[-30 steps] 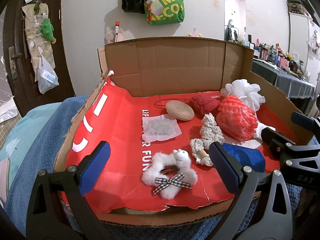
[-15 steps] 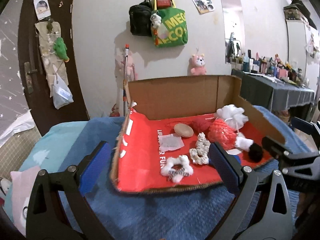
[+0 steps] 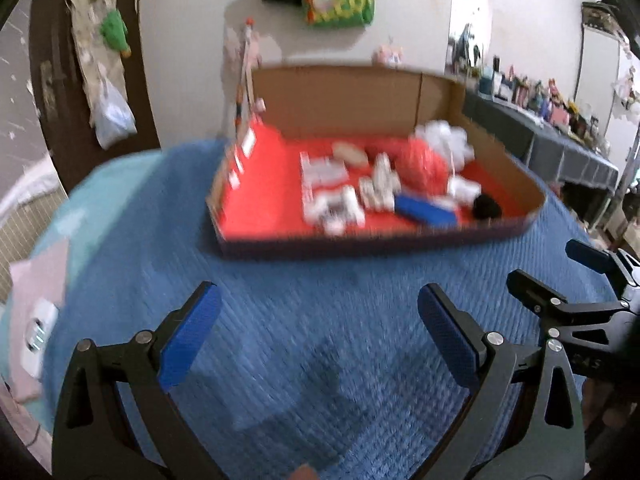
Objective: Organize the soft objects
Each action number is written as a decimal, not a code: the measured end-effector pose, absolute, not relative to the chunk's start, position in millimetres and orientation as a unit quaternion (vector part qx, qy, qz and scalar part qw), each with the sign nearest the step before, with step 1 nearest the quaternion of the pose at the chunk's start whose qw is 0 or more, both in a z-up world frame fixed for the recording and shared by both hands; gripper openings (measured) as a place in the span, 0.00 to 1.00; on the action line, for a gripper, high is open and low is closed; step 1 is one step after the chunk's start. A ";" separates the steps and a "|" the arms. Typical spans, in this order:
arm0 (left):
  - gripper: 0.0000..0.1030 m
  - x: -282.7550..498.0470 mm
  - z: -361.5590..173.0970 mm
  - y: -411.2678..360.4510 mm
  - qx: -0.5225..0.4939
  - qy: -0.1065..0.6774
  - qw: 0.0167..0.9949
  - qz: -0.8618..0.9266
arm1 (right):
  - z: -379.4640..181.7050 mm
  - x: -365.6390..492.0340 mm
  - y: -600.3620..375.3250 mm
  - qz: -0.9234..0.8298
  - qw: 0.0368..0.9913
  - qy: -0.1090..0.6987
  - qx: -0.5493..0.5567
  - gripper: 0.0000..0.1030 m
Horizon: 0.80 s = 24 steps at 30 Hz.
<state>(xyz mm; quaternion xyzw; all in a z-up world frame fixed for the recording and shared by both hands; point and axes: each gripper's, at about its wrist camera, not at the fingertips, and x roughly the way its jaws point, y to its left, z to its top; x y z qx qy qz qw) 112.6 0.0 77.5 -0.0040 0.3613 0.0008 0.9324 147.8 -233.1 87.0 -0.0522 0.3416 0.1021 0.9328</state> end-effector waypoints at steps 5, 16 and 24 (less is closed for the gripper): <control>0.98 122.6 46.2 -9.4 0.006 0.397 0.918 0.002 | 45.8 148.7 -240.9 0.084 0.911 0.400 -0.050 1.00; 1.00 139.2 17.3 -14.6 0.005 0.441 0.898 0.011 | 17.6 159.4 -250.4 0.058 0.885 0.460 -0.039 1.00; 1.00 150.7 14.6 -10.0 -0.004 0.445 0.895 0.008 | 15.6 160.9 -253.3 0.052 0.884 0.464 -0.031 1.00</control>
